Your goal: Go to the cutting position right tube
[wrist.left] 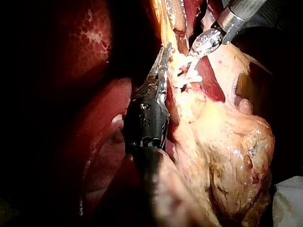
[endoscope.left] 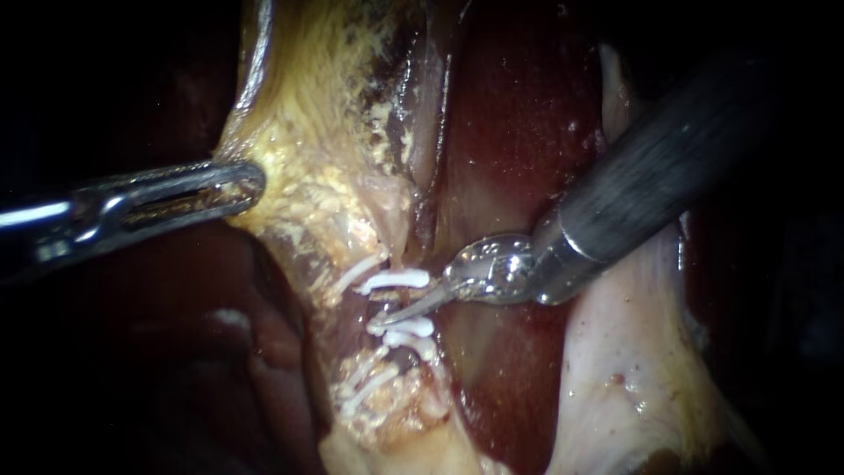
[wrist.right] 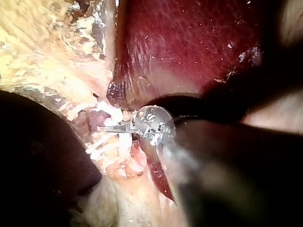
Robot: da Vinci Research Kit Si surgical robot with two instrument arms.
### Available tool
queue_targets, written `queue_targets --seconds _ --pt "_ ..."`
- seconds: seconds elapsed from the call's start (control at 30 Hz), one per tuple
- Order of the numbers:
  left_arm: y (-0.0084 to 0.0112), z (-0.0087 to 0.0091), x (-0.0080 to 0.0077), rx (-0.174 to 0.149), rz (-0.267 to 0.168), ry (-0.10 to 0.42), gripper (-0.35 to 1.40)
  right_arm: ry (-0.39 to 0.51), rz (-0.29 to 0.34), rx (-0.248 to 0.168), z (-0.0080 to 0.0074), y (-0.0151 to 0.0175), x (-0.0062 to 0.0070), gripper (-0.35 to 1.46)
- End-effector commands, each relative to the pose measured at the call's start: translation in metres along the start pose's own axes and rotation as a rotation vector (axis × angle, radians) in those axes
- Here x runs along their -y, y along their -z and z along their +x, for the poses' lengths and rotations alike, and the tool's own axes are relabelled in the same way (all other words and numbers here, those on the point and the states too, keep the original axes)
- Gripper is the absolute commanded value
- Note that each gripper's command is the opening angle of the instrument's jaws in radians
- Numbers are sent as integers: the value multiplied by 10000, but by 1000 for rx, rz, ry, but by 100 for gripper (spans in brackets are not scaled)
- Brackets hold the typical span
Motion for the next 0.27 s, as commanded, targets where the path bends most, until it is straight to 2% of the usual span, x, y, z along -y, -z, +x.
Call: queue_targets --seconds 0.03,0.27 --pt "0 0 0 0 0 0 -35 1 0 0 0 1 0 37" --pt "0 0 0 0 0 0 -35 1 0 0 0 1 0 37"
